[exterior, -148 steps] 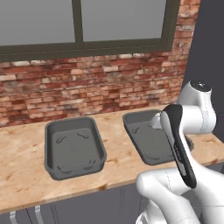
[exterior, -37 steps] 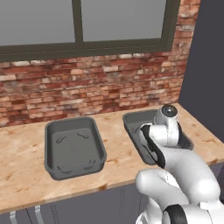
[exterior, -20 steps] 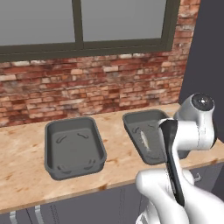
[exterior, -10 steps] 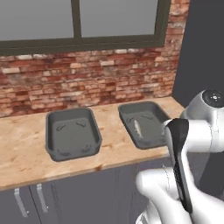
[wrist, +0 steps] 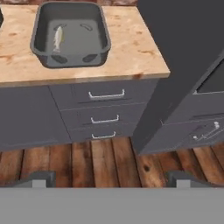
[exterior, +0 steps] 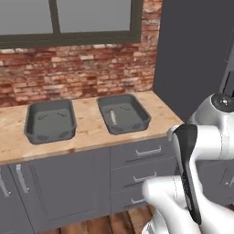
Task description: Place one onion and one fish in each tupperware on the nearby counter, to pack two identical lunches.
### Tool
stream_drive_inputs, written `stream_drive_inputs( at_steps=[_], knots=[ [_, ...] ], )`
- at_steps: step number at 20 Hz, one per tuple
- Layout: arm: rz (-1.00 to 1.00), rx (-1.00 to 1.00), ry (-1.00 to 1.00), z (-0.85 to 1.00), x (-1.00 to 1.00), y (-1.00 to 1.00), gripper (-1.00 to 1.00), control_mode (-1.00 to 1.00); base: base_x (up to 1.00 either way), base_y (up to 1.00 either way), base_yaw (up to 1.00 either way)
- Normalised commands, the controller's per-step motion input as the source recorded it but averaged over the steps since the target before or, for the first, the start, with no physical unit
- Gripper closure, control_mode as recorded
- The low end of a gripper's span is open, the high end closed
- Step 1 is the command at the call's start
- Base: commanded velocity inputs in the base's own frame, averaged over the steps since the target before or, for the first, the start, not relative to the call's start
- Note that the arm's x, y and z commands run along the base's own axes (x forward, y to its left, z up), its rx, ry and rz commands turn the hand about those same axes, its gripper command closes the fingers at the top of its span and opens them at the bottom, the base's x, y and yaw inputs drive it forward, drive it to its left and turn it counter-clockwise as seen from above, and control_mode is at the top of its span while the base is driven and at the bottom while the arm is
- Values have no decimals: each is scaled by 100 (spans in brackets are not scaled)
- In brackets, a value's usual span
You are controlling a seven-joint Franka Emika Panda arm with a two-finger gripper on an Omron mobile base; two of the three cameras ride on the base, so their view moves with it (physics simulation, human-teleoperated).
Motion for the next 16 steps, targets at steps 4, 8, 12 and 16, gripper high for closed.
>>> stream_drive_inputs(
  at_steps=[4,8,12,16],
  knots=[
    [0,0,0,0,0,0,-100,100,0,-100,-7],
    [0,0,0,0,0,0,-100,100,0,-100,-12],
    [0,0,0,0,0,0,-100,100,0,-100,-15],
    [0,0,0,0,0,0,-100,100,0,-100,-17]
  ],
)
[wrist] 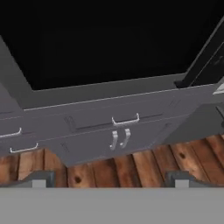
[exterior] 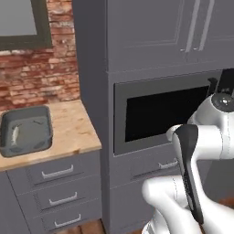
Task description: Place one onion and one fish in each tupperware on the nearby counter, to pack two identical lunches.
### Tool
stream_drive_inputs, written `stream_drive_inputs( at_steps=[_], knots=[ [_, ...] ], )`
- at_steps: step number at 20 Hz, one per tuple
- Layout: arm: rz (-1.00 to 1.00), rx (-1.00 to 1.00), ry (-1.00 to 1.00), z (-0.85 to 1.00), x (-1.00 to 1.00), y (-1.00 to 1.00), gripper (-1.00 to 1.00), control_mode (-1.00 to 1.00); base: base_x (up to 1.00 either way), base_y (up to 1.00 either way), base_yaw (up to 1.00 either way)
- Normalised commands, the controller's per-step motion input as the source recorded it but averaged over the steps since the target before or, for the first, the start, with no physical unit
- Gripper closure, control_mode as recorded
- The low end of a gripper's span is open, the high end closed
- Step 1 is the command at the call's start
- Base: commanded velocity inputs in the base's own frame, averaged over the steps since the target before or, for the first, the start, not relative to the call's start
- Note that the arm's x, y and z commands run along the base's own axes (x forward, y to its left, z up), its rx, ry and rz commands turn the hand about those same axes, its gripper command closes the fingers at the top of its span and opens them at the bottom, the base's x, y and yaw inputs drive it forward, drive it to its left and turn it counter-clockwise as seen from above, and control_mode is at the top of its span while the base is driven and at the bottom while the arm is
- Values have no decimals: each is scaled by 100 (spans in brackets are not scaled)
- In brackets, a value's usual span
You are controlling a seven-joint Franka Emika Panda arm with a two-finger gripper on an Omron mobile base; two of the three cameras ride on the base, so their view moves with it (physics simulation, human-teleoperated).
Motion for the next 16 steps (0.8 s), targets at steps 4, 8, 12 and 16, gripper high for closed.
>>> stream_drive_inputs(
  at_steps=[4,8,12,16],
  knots=[
    [0,0,0,0,0,0,-100,100,0,-100,-16],
    [0,0,0,0,0,0,-100,100,0,-100,-15],
    [0,0,0,0,0,0,-100,100,1,-100,-12],
    [0,0,0,0,0,0,-100,100,4,-100,-9]
  ],
)
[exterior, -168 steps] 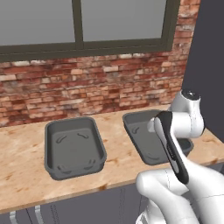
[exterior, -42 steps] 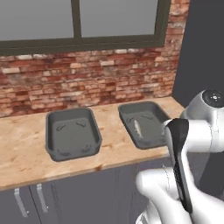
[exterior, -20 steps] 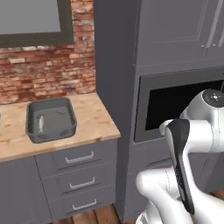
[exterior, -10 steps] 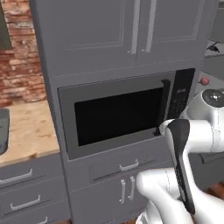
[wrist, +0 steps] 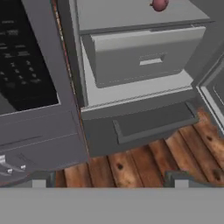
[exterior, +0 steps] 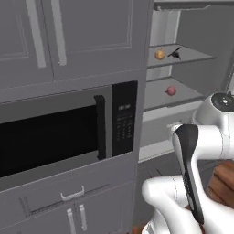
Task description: Place one onion and one fish in each tupperware on the nearby counter, to pack two identical lunches.
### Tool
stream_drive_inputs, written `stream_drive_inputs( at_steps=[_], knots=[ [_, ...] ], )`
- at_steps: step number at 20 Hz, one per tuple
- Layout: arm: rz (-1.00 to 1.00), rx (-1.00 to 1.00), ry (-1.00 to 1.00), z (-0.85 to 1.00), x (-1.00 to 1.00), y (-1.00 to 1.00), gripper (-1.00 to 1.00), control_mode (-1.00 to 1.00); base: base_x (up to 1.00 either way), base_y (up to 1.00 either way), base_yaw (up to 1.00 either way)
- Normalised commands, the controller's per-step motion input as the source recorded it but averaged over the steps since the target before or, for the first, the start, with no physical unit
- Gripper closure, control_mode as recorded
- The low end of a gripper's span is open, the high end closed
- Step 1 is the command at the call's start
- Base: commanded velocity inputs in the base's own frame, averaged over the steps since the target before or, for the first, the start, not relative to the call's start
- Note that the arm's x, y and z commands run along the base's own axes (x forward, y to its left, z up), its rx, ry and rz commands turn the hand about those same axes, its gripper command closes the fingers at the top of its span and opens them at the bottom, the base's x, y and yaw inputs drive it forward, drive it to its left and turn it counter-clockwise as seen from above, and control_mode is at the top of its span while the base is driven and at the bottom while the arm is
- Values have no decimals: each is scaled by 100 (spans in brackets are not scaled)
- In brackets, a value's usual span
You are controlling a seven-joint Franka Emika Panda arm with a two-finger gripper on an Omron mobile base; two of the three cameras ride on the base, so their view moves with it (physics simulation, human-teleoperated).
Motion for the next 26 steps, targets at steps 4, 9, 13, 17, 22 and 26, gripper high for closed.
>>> stream_drive_inputs(
  at_steps=[4,9,13,17,22,26],
  knots=[
    [0,0,0,0,0,0,-100,100,5,-100,-7],
    [0,0,0,0,0,0,-100,100,52,-46,4],
    [0,0,0,0,0,0,-100,100,89,-2,8],
    [0,0,0,0,0,0,-100,100,80,-5,3],
    [0,0,0,0,0,0,-100,100,19,-46,0],
    [0,2,0,0,33,-2,-100,-100,9,-6,0]
  ],
)
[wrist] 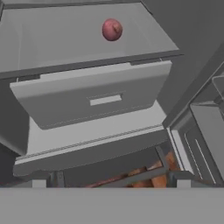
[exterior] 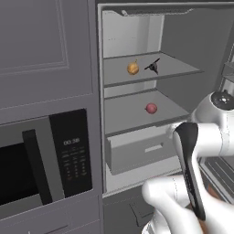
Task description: Place one onion and one fish in each tupperware on the nearby counter, to pack two identical lunches.
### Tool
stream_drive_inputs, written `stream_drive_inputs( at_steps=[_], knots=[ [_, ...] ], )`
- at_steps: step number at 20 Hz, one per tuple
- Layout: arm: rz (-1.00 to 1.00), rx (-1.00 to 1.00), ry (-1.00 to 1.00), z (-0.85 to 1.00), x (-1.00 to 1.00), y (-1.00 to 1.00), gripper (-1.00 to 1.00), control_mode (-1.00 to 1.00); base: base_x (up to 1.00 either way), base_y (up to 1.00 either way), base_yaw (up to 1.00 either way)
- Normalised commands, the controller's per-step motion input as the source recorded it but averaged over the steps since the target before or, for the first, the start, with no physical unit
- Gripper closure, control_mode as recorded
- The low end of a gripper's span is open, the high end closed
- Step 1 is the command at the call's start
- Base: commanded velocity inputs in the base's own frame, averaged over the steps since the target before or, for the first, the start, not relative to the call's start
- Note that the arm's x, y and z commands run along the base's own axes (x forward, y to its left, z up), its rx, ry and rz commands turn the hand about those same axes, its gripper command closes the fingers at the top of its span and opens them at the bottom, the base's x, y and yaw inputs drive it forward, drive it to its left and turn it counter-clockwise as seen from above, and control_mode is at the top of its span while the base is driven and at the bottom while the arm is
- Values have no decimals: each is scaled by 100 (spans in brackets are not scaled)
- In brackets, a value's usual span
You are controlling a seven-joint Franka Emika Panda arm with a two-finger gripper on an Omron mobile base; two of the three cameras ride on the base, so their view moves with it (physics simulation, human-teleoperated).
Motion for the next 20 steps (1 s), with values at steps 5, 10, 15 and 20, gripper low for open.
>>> stream_drive_inputs(
  at_steps=[5,10,15,20],
  knots=[
    [0,0,-4,18,17,0,-100,-100,0,0,0],
    [0,0,-10,20,8,0,-100,-100,0,0,0],
    [0,0,-24,21,11,3,-100,-100,0,0,0],
    [0,1,-28,57,7,16,-100,-100,0,0,0]
  ],
)
